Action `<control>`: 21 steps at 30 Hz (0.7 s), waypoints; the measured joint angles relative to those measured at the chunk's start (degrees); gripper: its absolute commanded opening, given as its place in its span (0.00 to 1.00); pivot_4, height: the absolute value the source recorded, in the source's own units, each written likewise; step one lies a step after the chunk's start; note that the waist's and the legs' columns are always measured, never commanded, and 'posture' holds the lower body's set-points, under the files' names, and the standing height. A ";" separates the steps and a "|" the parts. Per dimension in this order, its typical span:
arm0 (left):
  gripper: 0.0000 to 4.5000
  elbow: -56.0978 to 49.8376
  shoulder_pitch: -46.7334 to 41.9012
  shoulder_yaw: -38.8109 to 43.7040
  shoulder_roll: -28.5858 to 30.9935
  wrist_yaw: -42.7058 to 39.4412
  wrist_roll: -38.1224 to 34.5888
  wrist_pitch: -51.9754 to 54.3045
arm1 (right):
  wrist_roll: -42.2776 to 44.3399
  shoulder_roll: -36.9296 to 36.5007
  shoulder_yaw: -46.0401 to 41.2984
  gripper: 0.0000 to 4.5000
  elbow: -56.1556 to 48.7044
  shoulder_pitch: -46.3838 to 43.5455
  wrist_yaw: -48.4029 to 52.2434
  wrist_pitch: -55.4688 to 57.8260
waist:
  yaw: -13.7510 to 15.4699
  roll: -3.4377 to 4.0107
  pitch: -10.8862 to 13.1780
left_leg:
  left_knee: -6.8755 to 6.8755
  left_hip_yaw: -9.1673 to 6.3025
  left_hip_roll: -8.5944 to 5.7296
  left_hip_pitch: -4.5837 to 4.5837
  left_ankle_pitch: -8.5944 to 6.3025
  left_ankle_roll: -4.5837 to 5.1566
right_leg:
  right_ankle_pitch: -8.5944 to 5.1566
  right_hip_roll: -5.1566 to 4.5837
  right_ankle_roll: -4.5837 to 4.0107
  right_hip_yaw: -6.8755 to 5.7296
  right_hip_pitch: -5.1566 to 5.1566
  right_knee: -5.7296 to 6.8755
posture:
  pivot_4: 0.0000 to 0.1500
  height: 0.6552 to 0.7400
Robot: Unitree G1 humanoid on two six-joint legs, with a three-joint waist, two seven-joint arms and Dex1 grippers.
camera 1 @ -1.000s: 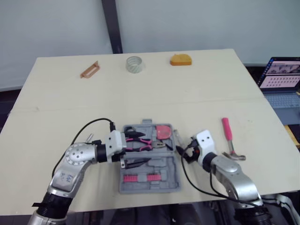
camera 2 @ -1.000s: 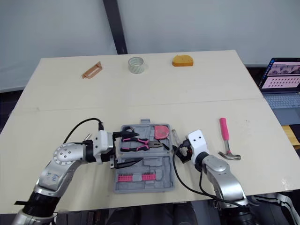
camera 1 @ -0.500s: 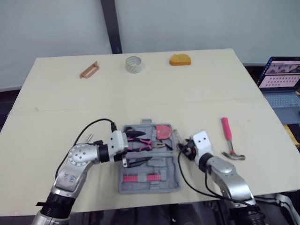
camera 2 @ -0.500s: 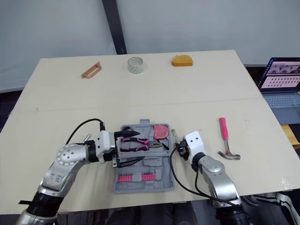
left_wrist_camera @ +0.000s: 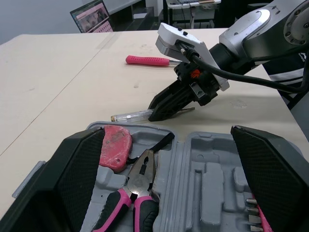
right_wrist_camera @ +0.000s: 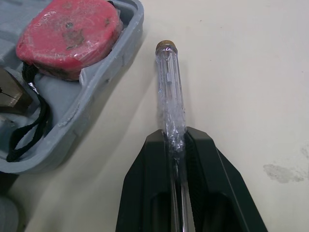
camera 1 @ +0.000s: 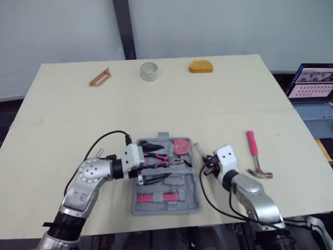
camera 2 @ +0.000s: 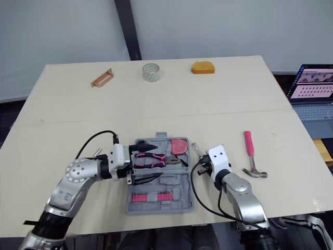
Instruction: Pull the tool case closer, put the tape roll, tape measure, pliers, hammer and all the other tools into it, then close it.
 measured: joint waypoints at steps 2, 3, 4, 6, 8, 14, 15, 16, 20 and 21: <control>1.00 0.92 -0.17 0.00 0.00 0.00 0.00 -0.10 | 0.20 -0.57 -0.32 0.01 -0.01 0.00 0.31 0.00 | -0.01 0.00 0.00 | 0.00 0.00 0.00 0.00 0.00 0.00 | 0.00 0.00 0.00 0.00 0.00 0.00 | 1.00 1.00; 1.00 1.17 -0.17 0.00 0.01 0.00 0.00 -0.13 | 0.34 -1.32 -0.41 0.01 -0.08 0.01 0.74 0.00 | 0.00 0.00 0.00 | 0.00 0.00 0.00 0.00 0.00 0.00 | 0.00 0.00 0.00 0.00 0.00 -0.01 | 1.00 1.00; 1.00 1.22 -0.18 0.00 0.01 -0.01 0.00 -0.19 | 0.51 -2.08 -0.59 0.01 -0.28 0.01 1.33 0.00 | 0.00 0.00 0.00 | 0.00 0.00 0.00 0.00 0.00 0.00 | 0.00 0.00 0.00 0.00 0.00 -0.01 | 1.00 1.00; 1.00 1.21 -0.18 0.04 0.07 -0.01 0.00 -0.35 | 1.04 -3.31 -1.20 0.01 -1.17 0.07 2.72 0.02 | -0.01 0.00 0.00 | 0.00 0.00 0.00 0.00 0.00 0.00 | 0.00 0.00 0.00 0.00 0.00 -0.01 | 1.00 1.00; 1.00 1.07 0.31 0.48 0.57 0.00 -0.03 -0.38 | 2.02 -6.00 -1.61 0.01 -2.97 0.03 5.15 0.15 | -0.01 0.00 0.00 | 0.00 0.00 0.00 0.00 0.00 0.00 | 0.00 0.00 0.00 0.00 0.00 -0.01 | 1.00 1.00; 1.00 -1.80 8.62 6.42 6.42 -0.62 -1.23 0.07 | 7.24 -18.45 -0.92 0.01 -9.34 -3.75 18.78 4.19 | -0.37 0.05 0.03 | -0.06 0.03 0.08 0.01 -0.01 0.01 | 0.00 0.04 0.00 -0.02 -0.02 -0.08 | 1.00 1.00; 1.00 -2.61 11.00 8.04 7.50 -0.73 -1.60 0.04 | 8.45 -20.16 0.29 0.01 -10.70 -5.58 21.32 5.51 | -0.38 0.05 0.03 | -0.06 0.03 0.09 0.01 -0.01 0.01 | 0.00 0.04 0.00 -0.02 -0.02 -0.08 | 1.00 1.00; 1.00 -3.28 12.58 9.09 8.17 -0.88 -1.92 0.00 | 9.28 -21.01 0.91 0.01 -11.88 -6.65 23.01 6.40 | -0.17 0.05 0.03 | -0.06 0.00 0.09 0.00 -0.01 0.01 | 0.00 0.03 0.00 -0.03 -0.01 -0.10 | 1.00 1.00; 1.00 -5.64 19.40 12.85 9.89 -1.28 -2.48 -1.20 | 11.53 -23.05 6.11 0.01 -14.84 -11.74 28.09 10.50 | 0.17 0.03 0.05 | -0.02 -0.02 0.06 -0.03 -0.02 0.03 | 0.01 0.01 -0.02 -0.04 0.05 -0.21 | 1.00 1.00; 1.00 -6.66 21.75 14.31 9.97 -1.20 -2.67 -1.30 | 11.61 -23.34 8.31 0.01 -15.39 -13.90 29.35 11.80 | 0.19 0.03 0.05 | 0.00 -0.03 0.06 -0.04 -0.03 0.04 | 0.02 0.01 -0.04 -0.04 0.06 -0.23 | 1.00 1.00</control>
